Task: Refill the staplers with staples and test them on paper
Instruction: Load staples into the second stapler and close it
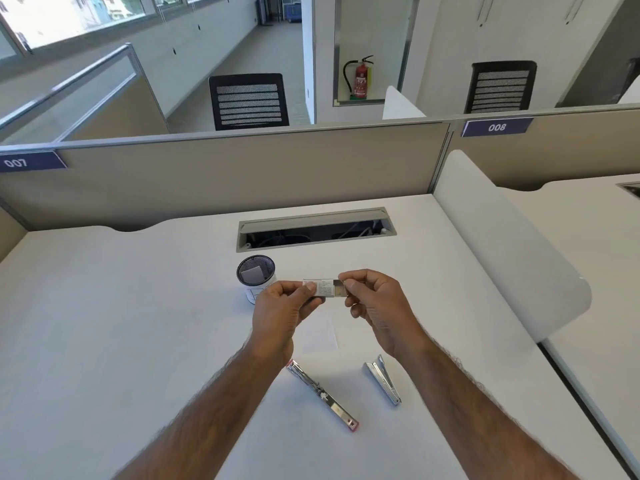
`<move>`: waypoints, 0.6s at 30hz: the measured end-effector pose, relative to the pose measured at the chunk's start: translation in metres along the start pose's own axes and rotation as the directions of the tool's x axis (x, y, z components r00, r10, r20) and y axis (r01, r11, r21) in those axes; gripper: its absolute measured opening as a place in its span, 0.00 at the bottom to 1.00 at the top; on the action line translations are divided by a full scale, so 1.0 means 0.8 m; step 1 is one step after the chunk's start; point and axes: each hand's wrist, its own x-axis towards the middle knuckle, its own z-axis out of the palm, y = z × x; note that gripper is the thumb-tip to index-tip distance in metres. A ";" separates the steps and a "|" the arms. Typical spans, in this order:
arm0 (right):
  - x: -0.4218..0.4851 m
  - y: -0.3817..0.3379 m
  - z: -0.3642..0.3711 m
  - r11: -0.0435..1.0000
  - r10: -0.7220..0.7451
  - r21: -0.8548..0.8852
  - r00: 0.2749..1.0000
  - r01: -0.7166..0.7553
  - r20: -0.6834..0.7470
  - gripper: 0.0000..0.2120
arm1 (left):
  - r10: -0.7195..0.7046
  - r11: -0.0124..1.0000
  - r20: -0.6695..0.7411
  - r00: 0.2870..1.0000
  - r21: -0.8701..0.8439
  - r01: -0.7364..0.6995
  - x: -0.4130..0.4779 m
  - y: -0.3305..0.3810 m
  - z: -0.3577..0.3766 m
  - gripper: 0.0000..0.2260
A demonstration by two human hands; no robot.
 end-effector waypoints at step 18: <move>0.002 0.010 0.016 0.998 -0.052 -0.044 0.992 0.047 -0.112 0.02 | 0.070 0.997 0.000 0.998 0.014 -0.070 -0.003 0.003 0.008 0.14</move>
